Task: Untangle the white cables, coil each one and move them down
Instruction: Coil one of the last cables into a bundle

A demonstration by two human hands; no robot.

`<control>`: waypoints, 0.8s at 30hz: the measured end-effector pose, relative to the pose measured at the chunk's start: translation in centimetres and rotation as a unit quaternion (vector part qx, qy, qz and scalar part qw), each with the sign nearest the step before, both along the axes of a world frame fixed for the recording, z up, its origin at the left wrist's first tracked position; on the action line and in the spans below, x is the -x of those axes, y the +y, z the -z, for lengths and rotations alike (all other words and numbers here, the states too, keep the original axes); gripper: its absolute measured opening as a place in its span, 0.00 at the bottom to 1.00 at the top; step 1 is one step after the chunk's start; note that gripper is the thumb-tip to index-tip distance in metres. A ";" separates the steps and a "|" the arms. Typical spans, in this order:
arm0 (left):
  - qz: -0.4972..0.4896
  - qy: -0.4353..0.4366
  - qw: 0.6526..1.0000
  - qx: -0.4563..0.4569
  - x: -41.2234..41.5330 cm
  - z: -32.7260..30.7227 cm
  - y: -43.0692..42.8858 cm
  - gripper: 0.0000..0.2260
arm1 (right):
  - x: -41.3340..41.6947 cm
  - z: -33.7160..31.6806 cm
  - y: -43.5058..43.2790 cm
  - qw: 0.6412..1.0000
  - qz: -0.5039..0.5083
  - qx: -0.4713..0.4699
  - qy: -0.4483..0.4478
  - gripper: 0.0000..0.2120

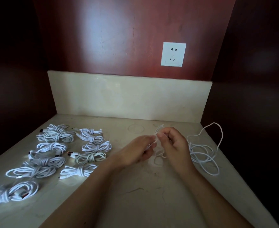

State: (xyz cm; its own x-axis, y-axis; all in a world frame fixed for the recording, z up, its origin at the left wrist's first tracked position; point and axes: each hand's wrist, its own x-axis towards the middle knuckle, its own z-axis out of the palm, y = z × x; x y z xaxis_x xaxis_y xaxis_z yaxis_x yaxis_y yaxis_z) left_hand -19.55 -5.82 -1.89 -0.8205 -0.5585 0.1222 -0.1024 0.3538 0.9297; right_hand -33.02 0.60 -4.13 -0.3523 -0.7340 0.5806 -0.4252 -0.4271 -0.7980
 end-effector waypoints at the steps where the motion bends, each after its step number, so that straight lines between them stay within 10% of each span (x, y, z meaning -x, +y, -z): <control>1: -0.006 0.014 1.000 -0.005 0.0 -0.1 0.1 0.16 | 0.1 0.1 -0.1 1.000 0.002 0.003 -0.011 0.07; 11: -0.136 0.126 0.979 0.082 0.2 1.2 -1.3 0.17 | -0.8 0.2 -0.1 0.998 -0.021 0.004 -0.066 0.06; 24: -0.138 0.298 0.857 -0.398 0.0 -0.2 -2.5 0.12 | -0.7 1.5 -0.3 0.994 0.012 -0.089 0.063 0.05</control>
